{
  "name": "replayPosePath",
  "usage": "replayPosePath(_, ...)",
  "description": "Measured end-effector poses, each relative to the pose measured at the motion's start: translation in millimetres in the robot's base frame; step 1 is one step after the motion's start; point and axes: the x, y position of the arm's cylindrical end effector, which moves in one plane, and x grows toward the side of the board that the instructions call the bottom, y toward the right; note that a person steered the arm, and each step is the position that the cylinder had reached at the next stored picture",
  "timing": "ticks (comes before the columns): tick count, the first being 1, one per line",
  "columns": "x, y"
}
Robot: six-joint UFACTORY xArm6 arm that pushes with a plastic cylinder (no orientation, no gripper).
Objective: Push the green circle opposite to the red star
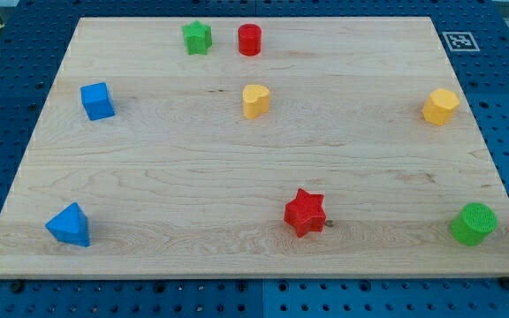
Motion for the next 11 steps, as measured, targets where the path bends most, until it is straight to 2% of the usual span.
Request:
replayPosePath(3, -0.8, -50.5)
replayPosePath(4, -3.1, -51.5)
replayPosePath(6, -20.2, -53.0)
replayPosePath(11, -67.3, -130.9)
